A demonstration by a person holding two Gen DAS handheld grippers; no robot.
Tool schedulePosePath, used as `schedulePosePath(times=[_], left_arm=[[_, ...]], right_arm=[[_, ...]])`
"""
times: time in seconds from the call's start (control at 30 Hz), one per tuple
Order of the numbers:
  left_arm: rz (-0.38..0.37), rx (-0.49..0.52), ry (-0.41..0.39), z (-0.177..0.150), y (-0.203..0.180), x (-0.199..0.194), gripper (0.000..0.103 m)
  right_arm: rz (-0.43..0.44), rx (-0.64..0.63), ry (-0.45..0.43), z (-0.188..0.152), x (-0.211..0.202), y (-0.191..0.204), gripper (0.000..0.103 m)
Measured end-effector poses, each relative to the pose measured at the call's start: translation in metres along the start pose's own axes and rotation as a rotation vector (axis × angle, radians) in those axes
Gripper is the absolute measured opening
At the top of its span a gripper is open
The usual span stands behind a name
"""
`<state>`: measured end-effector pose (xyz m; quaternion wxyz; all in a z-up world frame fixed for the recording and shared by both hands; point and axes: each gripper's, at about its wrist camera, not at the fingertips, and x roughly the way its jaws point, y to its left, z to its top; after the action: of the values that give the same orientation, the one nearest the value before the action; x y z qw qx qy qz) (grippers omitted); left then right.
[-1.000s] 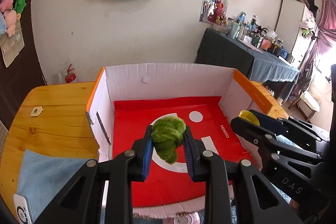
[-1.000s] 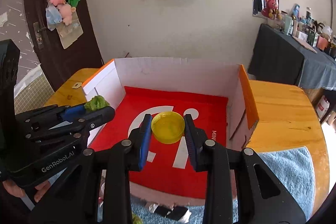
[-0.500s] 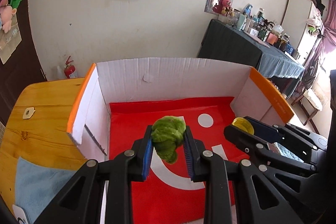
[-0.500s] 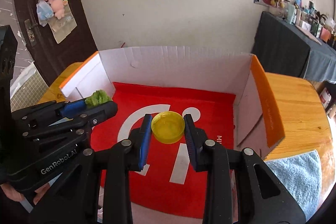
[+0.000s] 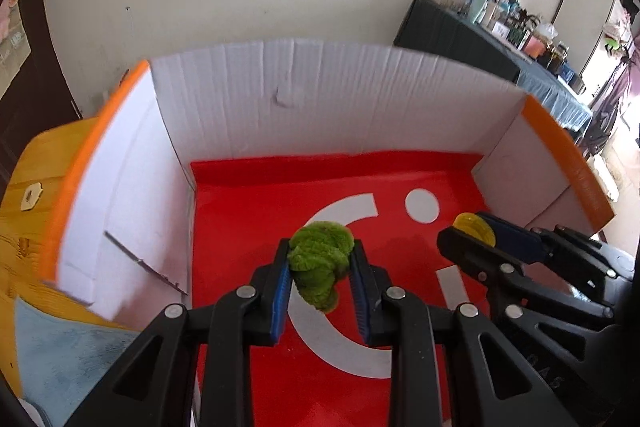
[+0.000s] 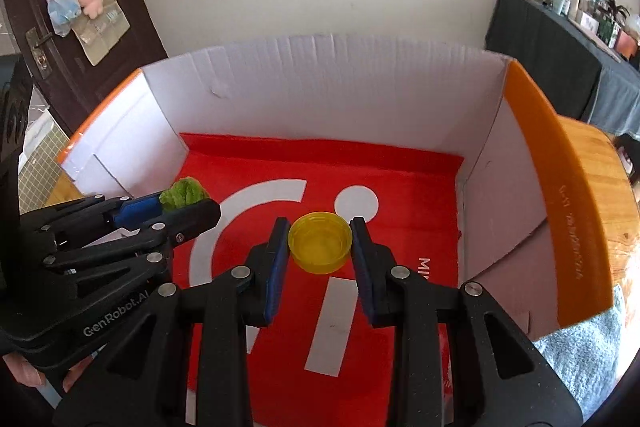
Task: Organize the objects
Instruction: 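Carry the green yarn ball in the left gripper into the box while the right gripper carries the yellow lid, then open the left gripper to drop the yarn ball while the right gripper releases the yellow lid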
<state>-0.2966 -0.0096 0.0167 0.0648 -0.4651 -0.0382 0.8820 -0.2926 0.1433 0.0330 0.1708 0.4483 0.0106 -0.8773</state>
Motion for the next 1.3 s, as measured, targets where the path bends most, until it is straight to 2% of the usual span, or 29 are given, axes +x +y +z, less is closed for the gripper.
schedulePosePath(times=[0.3, 0.73, 0.87, 0.93, 1.03, 1.3], left_arm=[[0.015, 0.003, 0.047, -0.007, 0.005, 0.01, 0.028], [0.028, -0.01, 0.05, -0.012, 0.015, 0.005, 0.03], [0.037, -0.015, 0.05, -0.013, 0.016, 0.003, 0.04], [0.043, -0.015, 0.045, -0.014, 0.016, 0.0, 0.047], [0.063, -0.016, 0.032, -0.016, 0.019, -0.005, 0.048], [0.064, -0.015, 0.021, -0.015, 0.018, -0.011, 0.051]], right_arm=[[-0.024, -0.031, 0.119, 0.003, 0.014, -0.001, 0.029], [-0.023, -0.005, 0.121, 0.002, 0.007, -0.012, 0.029], [-0.024, -0.006, 0.116, 0.001, 0.007, -0.012, 0.029], [-0.02, -0.002, 0.114, 0.001, 0.006, -0.012, 0.033], [-0.023, 0.001, 0.102, 0.003, 0.004, -0.012, 0.048], [-0.026, 0.002, 0.087, 0.0, -0.001, -0.012, 0.05]])
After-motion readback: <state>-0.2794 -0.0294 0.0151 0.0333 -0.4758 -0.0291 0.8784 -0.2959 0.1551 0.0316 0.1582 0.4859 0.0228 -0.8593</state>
